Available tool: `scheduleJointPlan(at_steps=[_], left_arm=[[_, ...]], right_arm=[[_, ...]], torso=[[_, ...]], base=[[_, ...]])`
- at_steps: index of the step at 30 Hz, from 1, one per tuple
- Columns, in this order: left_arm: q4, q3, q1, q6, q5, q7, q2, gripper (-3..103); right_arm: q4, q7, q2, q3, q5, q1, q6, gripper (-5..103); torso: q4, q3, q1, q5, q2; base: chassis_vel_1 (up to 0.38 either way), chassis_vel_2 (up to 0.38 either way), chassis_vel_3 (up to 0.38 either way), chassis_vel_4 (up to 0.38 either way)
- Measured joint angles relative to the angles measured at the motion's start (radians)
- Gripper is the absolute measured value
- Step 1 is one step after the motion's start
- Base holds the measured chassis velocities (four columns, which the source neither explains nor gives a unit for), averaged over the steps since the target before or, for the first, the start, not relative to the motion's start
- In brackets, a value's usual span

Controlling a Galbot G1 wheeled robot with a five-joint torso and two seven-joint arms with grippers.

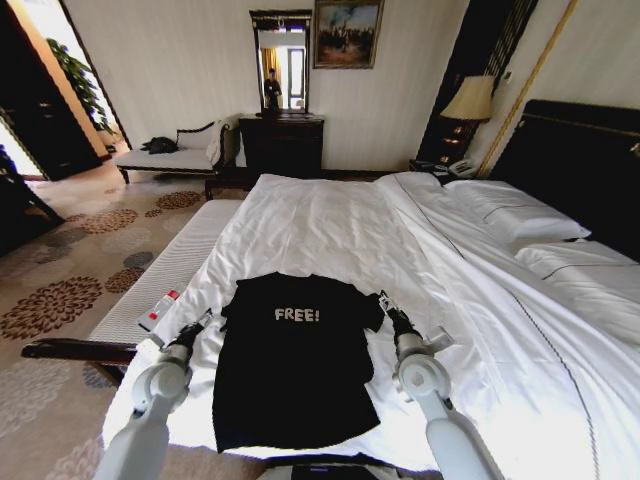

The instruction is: Fold the clothes on the bed.

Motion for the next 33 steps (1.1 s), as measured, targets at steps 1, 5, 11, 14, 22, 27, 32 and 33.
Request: scheduleJointPlan(at_steps=[1, 5, 11, 14, 22, 27, 32, 33], left_arm=[[0.000, 0.000, 0.000, 0.000, 0.000, 0.000, 0.000, 100], [0.054, 0.003, -0.056, 0.058, -0.133, -0.016, -0.015, 100], [0.130, 0.026, -0.115, 0.076, -0.157, -0.028, -0.034, 100], [0.143, 0.034, -0.127, 0.077, -0.155, -0.026, -0.052, 100], [0.141, 0.034, -0.127, 0.063, -0.144, -0.016, -0.080, 83], [0.136, 0.031, -0.125, 0.051, -0.127, -0.006, -0.084, 67], [0.126, 0.026, -0.120, 0.044, -0.117, -0.002, -0.086, 51], [0.123, 0.023, -0.117, 0.039, -0.114, 0.001, -0.086, 40]], right_arm=[[0.000, 0.000, 0.000, 0.000, 0.000, 0.000, 0.000, 100], [-0.025, 0.001, 0.003, -0.010, 0.000, 0.013, -0.002, 100], [-0.051, 0.002, 0.011, -0.024, 0.000, 0.025, -0.003, 100], [-0.049, 0.011, 0.014, -0.032, 0.018, 0.027, -0.011, 100], [-0.046, 0.013, 0.016, -0.039, 0.023, 0.028, -0.016, 100], [-0.046, 0.014, 0.017, -0.044, 0.025, 0.023, -0.016, 100], [-0.039, 0.017, 0.019, -0.048, 0.028, 0.018, -0.017, 100], [-0.039, 0.017, 0.019, -0.048, 0.028, 0.017, -0.017, 100]], torso=[[0.0000, 0.000, 0.000, 0.0000, 0.000], [0.0000, 0.000, 0.000, 0.0000, 0.000], [0.0000, 0.000, 0.000, 0.0000, 0.000], [0.0000, 0.000, 0.000, 0.0000, 0.000], [0.0000, 0.000, 0.000, -0.0001, 0.000], [0.0000, 0.000, 0.000, -0.0001, 0.000], [0.0000, 0.000, 0.000, -0.0001, 0.000], [0.0000, 0.000, 0.000, -0.0001, 0.000]], base=[[0.000, 0.000, 0.000, 0.000], [0.000, 0.000, 0.000, 0.000], [0.000, 0.000, 0.000, 0.000], [0.000, 0.000, 0.000, 0.000], [0.000, 0.000, 0.000, 0.000], [0.000, 0.000, 0.000, 0.000], [0.000, 0.000, 0.000, 0.000], [0.000, 0.000, 0.000, 0.000]])
